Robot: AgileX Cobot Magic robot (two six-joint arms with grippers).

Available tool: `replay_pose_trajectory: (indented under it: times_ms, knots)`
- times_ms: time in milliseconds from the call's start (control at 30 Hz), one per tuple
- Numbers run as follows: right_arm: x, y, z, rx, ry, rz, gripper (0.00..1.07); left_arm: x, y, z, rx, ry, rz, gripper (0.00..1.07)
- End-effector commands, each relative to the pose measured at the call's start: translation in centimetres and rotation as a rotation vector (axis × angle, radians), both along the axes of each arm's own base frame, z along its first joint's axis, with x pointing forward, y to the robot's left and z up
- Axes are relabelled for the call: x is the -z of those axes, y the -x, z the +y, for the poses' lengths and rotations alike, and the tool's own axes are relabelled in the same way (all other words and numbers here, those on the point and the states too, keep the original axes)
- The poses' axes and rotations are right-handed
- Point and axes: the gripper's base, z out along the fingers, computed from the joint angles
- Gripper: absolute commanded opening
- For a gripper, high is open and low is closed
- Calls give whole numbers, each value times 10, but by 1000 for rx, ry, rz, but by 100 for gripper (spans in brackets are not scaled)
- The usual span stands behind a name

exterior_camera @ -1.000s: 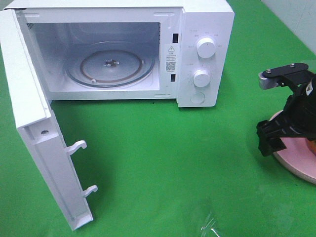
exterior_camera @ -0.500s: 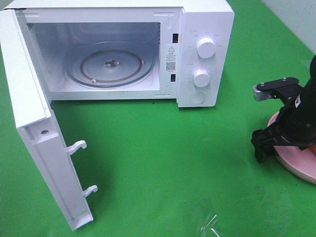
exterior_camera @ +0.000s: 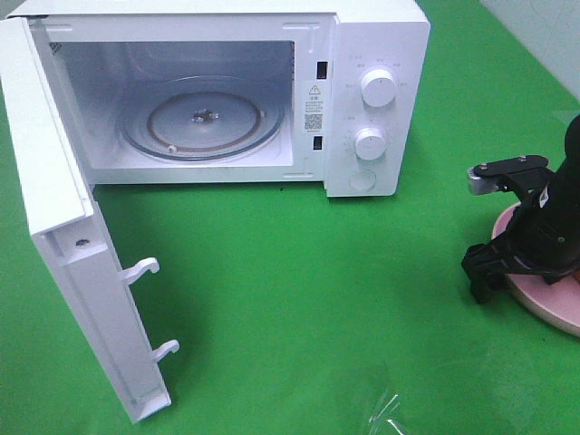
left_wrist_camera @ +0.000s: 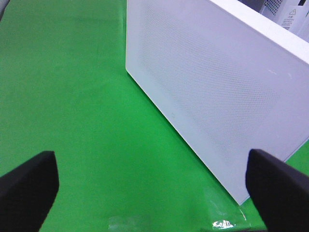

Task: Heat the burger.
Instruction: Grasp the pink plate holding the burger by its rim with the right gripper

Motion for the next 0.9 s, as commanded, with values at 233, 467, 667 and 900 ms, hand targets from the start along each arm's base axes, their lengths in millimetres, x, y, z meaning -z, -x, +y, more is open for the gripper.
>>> replay_pose_trajectory:
  times_ms: [233, 467, 667, 900]
  knots:
    - [8, 1, -1, 14, 5, 35, 54, 0, 0, -1, 4, 7, -1, 98]
    - [8, 3, -2, 30, 6, 51, 17, 0, 0, -1, 4, 7, -1, 98]
    - [8, 4, -2, 55, 6, 66, 0, 0, 0, -1, 4, 7, -1, 98]
    - [9, 7, 2, 55, 15, 90, 0, 0, 0, -1, 4, 7, -1, 98]
